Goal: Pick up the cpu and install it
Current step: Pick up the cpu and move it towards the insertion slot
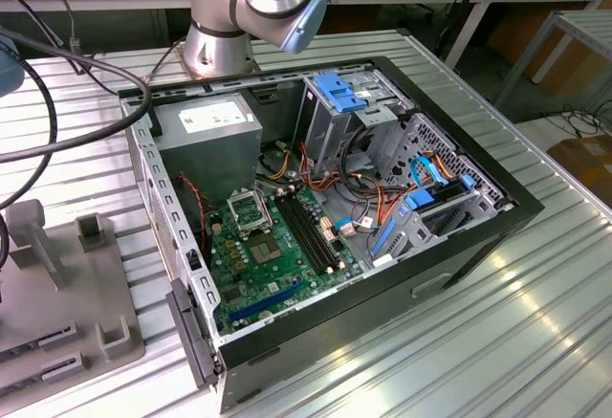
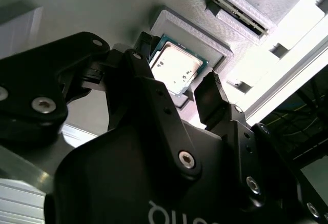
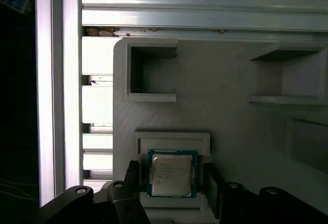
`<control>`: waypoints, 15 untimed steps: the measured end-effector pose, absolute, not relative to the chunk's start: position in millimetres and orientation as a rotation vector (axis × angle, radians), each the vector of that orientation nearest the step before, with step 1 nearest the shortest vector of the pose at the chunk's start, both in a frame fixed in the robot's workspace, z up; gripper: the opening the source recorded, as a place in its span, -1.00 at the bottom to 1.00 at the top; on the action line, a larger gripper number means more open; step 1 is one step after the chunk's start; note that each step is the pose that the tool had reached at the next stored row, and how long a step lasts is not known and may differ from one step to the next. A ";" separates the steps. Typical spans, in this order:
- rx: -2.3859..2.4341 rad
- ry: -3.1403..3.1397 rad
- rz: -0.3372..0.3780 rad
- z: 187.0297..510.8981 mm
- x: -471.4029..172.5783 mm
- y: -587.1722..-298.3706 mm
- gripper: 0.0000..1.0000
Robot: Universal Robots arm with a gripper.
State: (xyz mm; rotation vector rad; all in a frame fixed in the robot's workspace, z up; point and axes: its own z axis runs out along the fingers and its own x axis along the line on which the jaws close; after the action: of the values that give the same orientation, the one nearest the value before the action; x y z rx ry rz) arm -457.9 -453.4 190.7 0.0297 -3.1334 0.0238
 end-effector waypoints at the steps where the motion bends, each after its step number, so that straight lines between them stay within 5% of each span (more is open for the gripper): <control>1: 0.032 -3.133 0.024 190.7 -457.9 -453.4 0.23; 15: 0.055 -3.133 0.024 190.6 -457.4 -451.9 0.23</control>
State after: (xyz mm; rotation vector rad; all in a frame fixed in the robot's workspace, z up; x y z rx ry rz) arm -457.4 -451.9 190.6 0.0551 -3.1332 0.0239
